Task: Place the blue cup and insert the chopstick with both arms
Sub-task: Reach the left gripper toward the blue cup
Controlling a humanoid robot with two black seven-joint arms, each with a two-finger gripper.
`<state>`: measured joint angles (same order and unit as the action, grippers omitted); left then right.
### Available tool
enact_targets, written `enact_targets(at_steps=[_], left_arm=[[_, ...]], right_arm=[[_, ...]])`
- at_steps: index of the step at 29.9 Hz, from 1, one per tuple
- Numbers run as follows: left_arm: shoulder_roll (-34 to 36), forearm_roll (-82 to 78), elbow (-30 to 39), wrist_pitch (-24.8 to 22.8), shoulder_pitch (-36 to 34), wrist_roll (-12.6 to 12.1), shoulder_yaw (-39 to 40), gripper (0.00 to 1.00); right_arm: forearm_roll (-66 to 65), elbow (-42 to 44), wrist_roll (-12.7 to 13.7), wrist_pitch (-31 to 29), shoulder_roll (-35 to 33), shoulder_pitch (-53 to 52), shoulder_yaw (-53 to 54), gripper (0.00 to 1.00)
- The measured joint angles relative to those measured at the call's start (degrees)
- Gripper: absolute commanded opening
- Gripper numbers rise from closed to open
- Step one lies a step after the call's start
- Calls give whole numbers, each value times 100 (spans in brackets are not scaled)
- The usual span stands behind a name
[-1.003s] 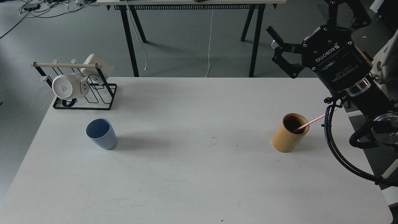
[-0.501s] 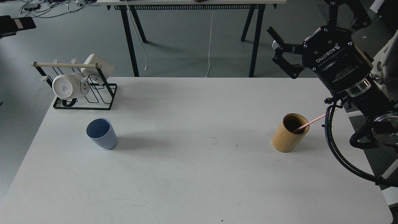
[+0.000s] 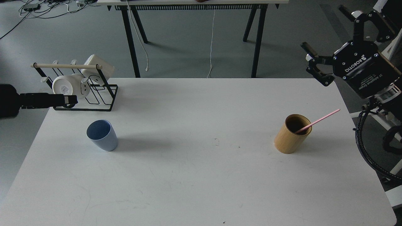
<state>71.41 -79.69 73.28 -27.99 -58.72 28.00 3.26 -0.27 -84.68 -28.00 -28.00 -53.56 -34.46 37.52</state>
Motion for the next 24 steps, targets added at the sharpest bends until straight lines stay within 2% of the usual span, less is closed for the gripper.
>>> enact_targets(at_steps=[24], left_arm=[[-1874, -789, -2123, 0, 415, 0, -115, 100]], right_arm=[[1, 14, 0, 0, -58, 203, 1, 99]])
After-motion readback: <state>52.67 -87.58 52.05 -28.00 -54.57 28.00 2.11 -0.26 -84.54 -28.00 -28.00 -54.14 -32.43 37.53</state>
